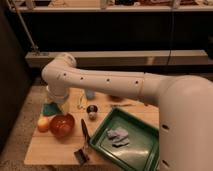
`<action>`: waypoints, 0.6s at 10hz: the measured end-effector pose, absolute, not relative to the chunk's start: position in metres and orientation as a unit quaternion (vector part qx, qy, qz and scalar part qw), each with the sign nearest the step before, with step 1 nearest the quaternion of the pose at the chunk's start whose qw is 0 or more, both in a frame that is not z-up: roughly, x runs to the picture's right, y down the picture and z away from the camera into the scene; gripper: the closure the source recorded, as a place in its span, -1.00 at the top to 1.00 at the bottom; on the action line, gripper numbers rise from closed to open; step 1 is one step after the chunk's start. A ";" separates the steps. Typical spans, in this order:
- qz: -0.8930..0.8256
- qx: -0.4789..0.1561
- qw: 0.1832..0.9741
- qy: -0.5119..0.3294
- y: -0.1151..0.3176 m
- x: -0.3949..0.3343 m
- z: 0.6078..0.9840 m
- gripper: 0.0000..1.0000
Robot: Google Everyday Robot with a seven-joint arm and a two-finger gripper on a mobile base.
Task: Wipe red bowl with sponge
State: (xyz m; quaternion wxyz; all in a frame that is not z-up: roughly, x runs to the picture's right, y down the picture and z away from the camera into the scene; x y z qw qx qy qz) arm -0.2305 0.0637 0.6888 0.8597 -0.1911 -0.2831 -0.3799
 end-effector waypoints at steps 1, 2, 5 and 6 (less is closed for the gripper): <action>-0.362 -0.195 0.865 -0.288 0.057 -0.226 0.703 -1.00; -0.347 -0.201 0.869 -0.291 0.053 -0.224 0.717 -1.00; -0.322 -0.226 0.868 -0.303 0.069 -0.225 0.755 -1.00; -0.314 -0.232 0.868 -0.307 0.074 -0.224 0.761 -1.00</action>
